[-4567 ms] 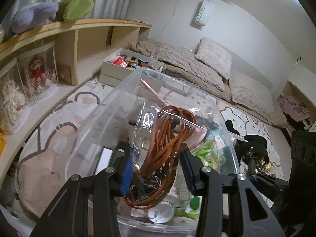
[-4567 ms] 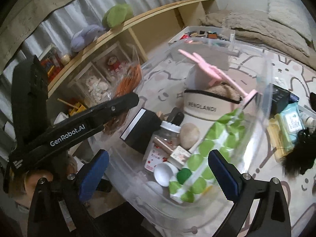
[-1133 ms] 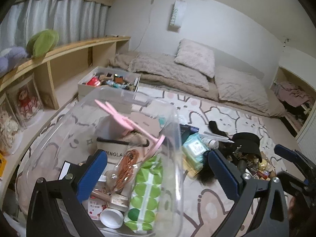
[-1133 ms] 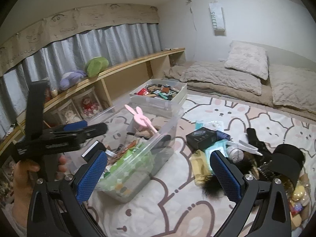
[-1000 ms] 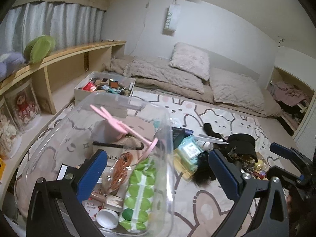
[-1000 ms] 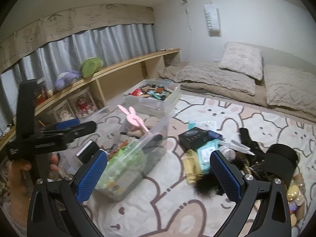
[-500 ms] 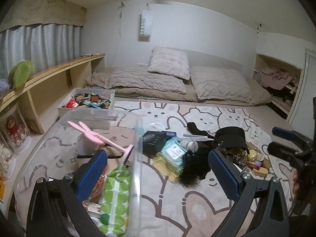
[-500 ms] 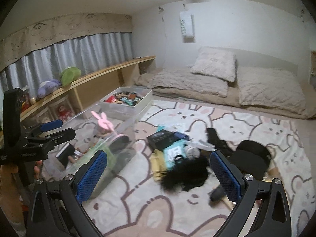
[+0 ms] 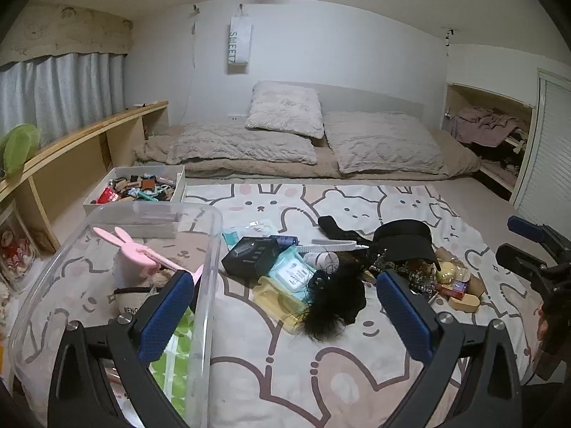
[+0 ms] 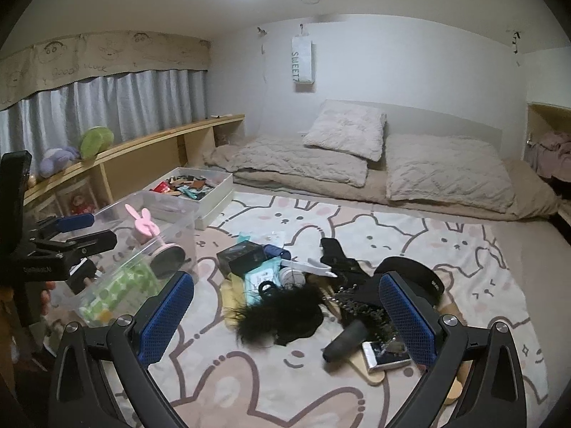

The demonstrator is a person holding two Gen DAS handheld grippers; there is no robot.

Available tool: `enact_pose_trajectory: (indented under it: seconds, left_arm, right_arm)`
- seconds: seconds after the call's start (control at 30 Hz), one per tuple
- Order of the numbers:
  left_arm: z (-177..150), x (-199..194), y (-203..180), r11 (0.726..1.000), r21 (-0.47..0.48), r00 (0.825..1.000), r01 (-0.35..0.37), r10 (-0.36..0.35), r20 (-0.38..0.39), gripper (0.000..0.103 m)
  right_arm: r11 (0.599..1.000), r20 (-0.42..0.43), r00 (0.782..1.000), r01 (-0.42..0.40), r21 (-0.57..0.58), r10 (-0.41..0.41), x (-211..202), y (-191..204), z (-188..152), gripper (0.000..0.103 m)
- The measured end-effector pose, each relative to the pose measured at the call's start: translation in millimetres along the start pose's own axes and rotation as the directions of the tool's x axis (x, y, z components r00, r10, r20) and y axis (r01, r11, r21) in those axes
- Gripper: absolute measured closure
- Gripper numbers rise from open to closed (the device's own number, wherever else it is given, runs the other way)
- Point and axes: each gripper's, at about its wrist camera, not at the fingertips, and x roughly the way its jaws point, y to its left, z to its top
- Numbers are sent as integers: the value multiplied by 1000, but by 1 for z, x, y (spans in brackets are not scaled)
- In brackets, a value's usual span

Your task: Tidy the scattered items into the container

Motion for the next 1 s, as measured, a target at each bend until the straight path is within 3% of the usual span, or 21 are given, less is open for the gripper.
enact_pose_trajectory:
  seconds: [0.23, 0.43, 0.73, 1.0]
  left_arm:
    - [1, 2, -7, 1000, 3, 1000, 21, -21, 9, 0]
    - [-3, 8, -19, 999, 49, 999, -14, 12, 37, 0]
    - [-15, 34, -33, 996, 83, 1000, -13, 13, -9, 0]
    - [-30, 64, -55, 993, 106, 996, 52, -44, -76, 0]
  right_arm:
    - [1000, -1, 1000, 10, 14, -10, -1, -9, -4, 0]
    - [999, -22, 999, 27, 29, -27, 0, -23, -10, 0]
    - [993, -99, 993, 68, 94, -59, 6, -57, -32, 0]
    - [979, -192, 975, 140, 148, -110, 11, -92, -59, 0]
